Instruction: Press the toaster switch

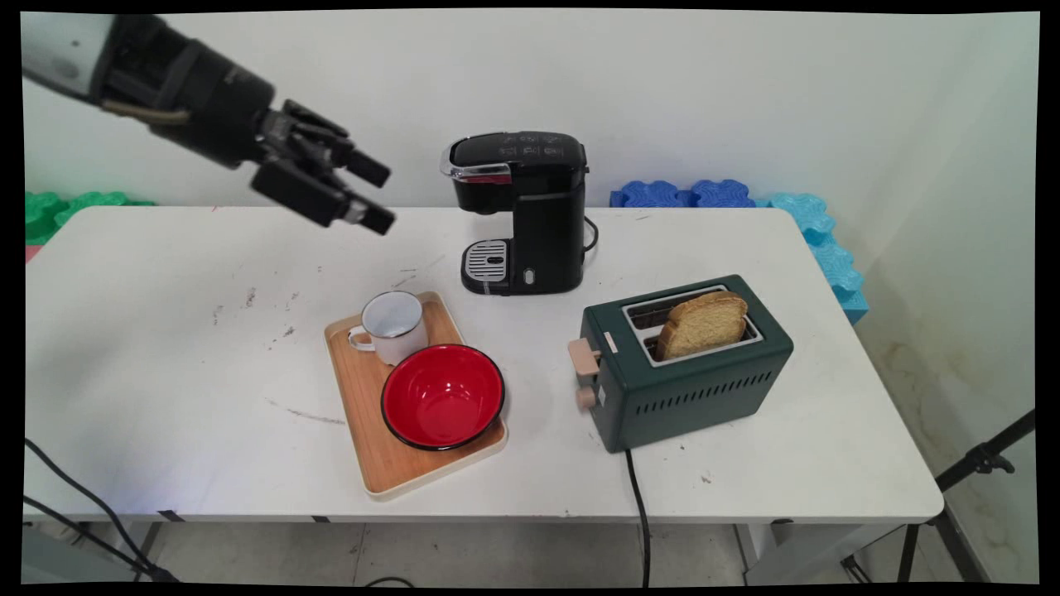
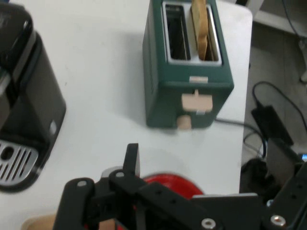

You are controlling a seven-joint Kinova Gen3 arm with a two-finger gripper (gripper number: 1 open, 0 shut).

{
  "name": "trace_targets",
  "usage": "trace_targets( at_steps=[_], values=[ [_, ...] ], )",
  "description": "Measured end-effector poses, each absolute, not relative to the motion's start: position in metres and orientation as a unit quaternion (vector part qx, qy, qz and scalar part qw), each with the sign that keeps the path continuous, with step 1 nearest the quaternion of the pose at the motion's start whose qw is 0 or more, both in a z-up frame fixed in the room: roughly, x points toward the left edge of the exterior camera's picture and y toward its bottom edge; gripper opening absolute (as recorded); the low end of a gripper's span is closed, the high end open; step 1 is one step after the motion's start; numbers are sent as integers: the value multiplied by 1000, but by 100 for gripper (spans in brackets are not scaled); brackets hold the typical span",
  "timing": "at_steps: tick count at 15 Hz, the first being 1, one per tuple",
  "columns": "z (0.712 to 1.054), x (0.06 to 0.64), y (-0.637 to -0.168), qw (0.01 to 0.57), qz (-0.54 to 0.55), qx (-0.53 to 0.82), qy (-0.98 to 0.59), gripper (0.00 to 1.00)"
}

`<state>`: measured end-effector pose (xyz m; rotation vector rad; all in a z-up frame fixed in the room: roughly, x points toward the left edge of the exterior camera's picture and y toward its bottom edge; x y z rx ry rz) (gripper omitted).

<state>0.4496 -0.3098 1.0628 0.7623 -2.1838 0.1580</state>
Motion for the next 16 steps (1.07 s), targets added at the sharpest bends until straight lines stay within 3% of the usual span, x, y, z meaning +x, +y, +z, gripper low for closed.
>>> trace_targets(
  at_steps=[6,15,16],
  values=[
    [1067,379,-326,408,64,321,-853,100],
    [1026,305,-333,388,59,330,-858,100],
    [1020,300,-334,385,59,328,-861,0]
  ],
)
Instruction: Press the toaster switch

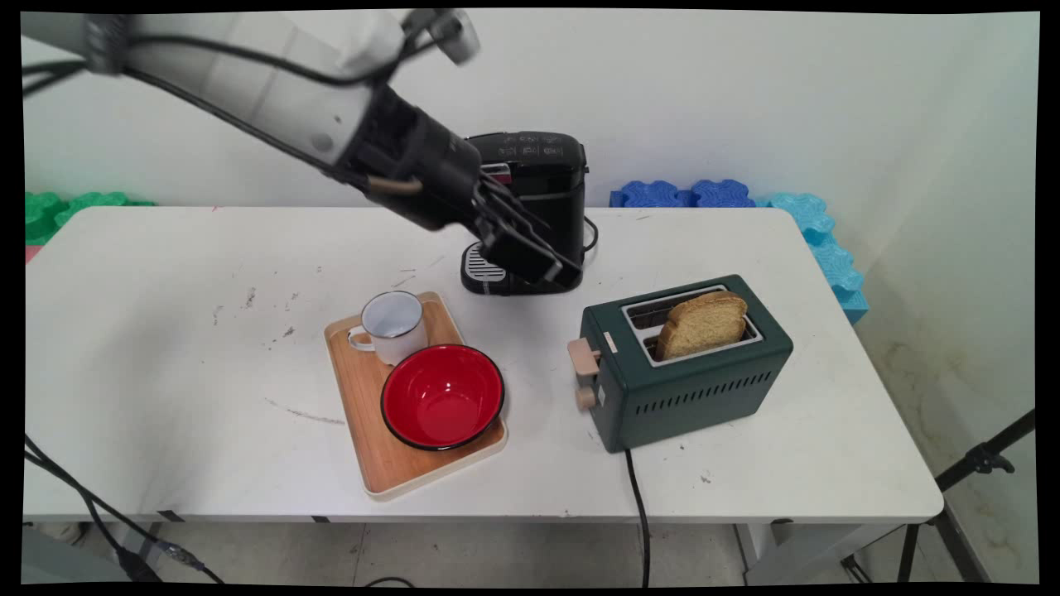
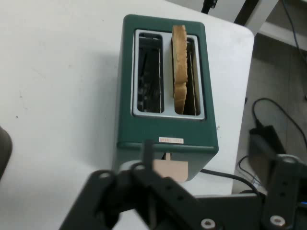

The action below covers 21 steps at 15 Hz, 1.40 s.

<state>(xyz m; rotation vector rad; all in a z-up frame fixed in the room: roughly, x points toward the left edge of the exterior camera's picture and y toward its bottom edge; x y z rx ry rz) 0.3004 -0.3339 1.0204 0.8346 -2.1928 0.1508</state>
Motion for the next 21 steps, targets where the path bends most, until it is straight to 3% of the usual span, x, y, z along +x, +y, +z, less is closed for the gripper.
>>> trace_targets(
  at_steps=[7,21],
  values=[
    [986,282,-339,370,60,308,-875,0],
    [950,266,-347,361,57,300,-881,0]
  ],
)
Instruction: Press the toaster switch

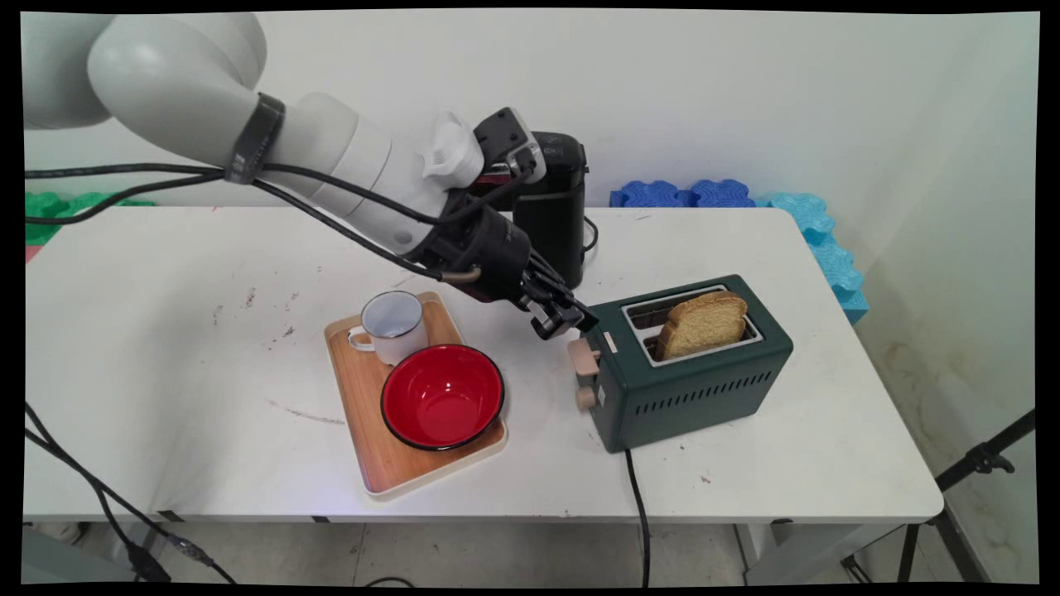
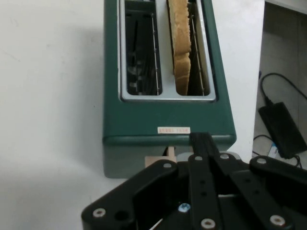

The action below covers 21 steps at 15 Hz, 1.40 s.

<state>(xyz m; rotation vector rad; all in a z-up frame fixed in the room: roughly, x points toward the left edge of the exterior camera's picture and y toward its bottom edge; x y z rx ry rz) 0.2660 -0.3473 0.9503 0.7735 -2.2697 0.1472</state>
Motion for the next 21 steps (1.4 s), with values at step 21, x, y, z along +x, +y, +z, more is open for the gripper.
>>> trace_targets(
  at_steps=[21],
  values=[
    [928,272,-353,335,66,259,-904,0]
  ],
)
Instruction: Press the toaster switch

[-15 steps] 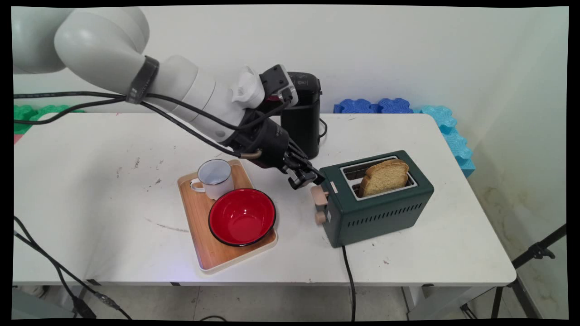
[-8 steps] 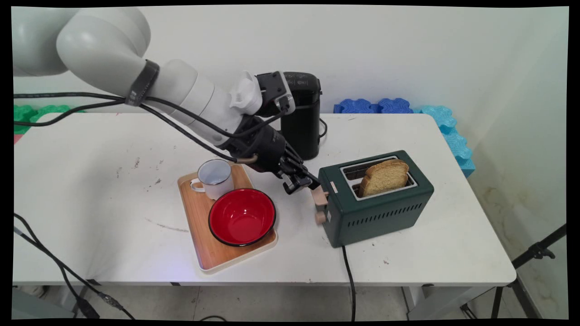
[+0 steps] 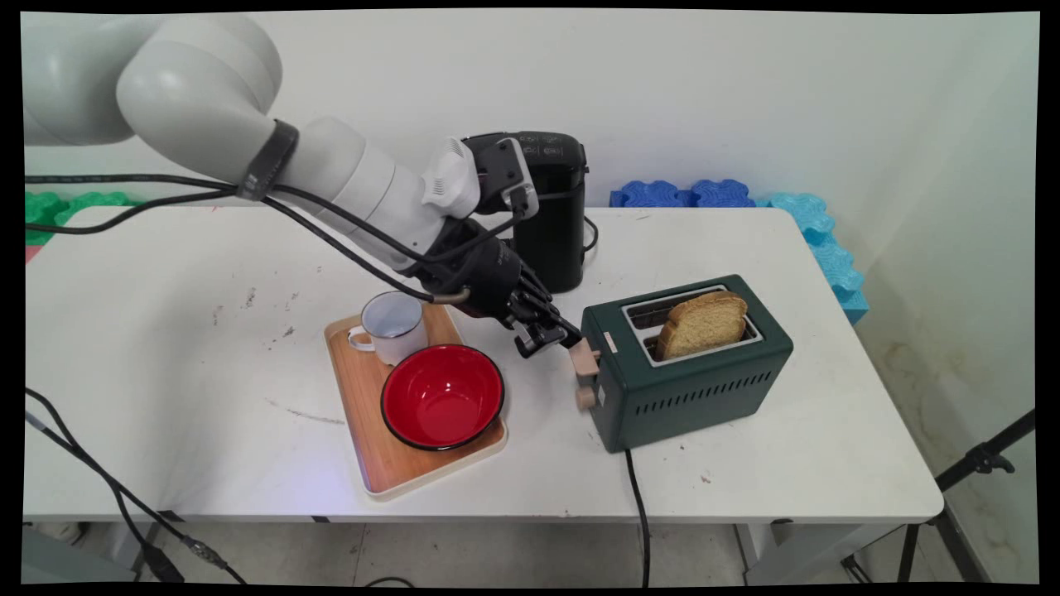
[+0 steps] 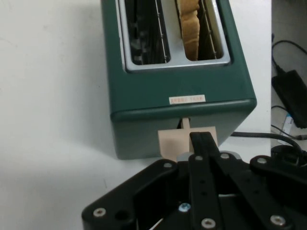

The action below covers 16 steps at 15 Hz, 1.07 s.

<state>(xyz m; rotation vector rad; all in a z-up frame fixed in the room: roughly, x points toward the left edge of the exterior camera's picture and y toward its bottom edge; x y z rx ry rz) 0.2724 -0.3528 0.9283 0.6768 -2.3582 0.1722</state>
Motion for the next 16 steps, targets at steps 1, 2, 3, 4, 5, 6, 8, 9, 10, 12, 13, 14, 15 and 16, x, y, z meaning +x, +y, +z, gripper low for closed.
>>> trace_targets(
  at_steps=[1,2,3,4,5,6,8,9,10,12,13,14,15,16],
  values=[
    [927,272,-353,335,67,258,-904,0],
    [926,272,-354,335,68,258,-904,0],
    [923,271,-354,336,70,257,-904,0],
    [921,270,-355,336,70,256,-904,0],
    [920,270,-355,336,71,256,-904,0],
    [918,269,-355,336,71,256,-904,0],
    [913,268,-355,335,71,256,-904,0],
    [911,268,-355,335,71,258,-903,0],
    [910,268,-355,335,70,260,-903,0],
    [905,267,-355,334,67,265,-902,0],
    [903,267,-355,334,67,267,-901,0],
    [901,266,-355,334,66,269,-901,0],
    [900,266,-355,334,66,270,-901,0],
    [898,266,-356,334,66,271,-900,0]
  ],
)
